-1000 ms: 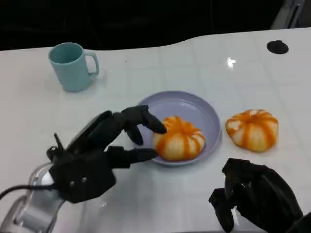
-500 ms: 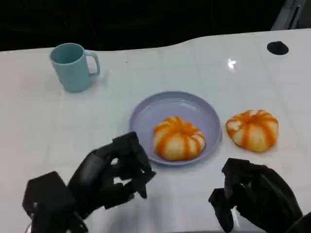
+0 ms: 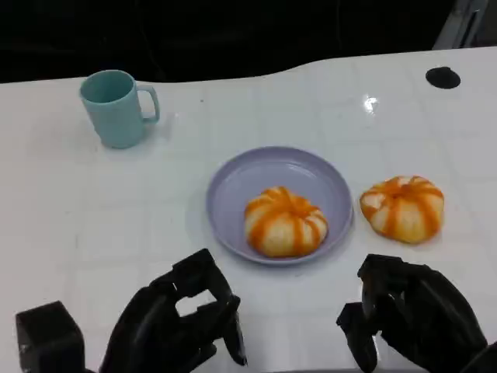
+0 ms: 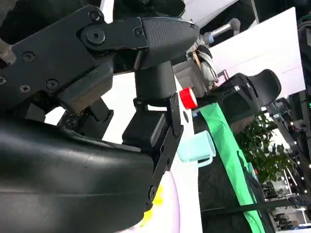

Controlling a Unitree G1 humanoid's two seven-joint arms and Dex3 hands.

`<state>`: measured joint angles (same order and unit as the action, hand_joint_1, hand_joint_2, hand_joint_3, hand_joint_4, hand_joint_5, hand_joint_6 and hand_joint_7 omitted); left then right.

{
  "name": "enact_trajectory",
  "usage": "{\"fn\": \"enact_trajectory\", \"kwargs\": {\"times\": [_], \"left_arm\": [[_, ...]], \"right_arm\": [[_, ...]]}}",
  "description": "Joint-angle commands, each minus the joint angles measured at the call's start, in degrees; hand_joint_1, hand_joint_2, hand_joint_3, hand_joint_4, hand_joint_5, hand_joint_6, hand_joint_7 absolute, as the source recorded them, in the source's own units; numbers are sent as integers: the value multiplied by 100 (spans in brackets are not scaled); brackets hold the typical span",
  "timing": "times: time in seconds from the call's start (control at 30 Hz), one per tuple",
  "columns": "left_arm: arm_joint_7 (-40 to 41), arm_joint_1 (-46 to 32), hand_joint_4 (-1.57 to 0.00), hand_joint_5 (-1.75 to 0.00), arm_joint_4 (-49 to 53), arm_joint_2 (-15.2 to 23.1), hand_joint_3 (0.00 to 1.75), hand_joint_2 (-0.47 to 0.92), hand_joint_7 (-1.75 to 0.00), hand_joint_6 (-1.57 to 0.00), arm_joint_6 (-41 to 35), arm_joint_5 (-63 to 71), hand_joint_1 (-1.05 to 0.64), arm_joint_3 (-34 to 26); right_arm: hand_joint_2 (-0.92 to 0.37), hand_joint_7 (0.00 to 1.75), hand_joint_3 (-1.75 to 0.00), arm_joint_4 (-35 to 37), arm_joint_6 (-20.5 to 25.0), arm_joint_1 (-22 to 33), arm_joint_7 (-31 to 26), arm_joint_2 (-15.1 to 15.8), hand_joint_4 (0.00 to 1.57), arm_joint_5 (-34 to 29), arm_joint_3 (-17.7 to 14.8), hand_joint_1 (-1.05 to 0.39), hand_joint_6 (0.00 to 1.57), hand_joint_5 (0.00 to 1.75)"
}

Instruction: Grasp the bread from the table and place it into the plate.

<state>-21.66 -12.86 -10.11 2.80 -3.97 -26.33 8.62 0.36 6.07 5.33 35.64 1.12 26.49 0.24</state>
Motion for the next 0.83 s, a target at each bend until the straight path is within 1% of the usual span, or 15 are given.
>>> {"fn": "enact_trajectory", "kwargs": {"times": [0.03,0.3,0.47,0.83], "left_arm": [[-116,-67,-92,-175,-53,16,44,92,-175,-68,-171,-148,-58,-138],[-405,16,-94,-175,165,-18,36,92,-175,-71,-346,-372,-60,-332],[-557,116,-94,-175,344,-7,37,92,-175,-71,-186,-267,-60,-387],[-747,199,-94,-175,505,-59,34,92,-175,-72,-251,-369,-61,-525]], "right_arm": [[-71,149,-50,-74,-179,31,-4,39,123,14,-69,-95,106,160],[-73,150,-47,-34,-282,26,-168,-66,123,-22,-47,-96,105,162],[-74,151,-47,79,-378,-36,-188,-101,122,-51,-43,-96,105,163],[-74,150,-44,180,-368,-81,-183,-97,120,-78,-31,-96,104,165]]}}
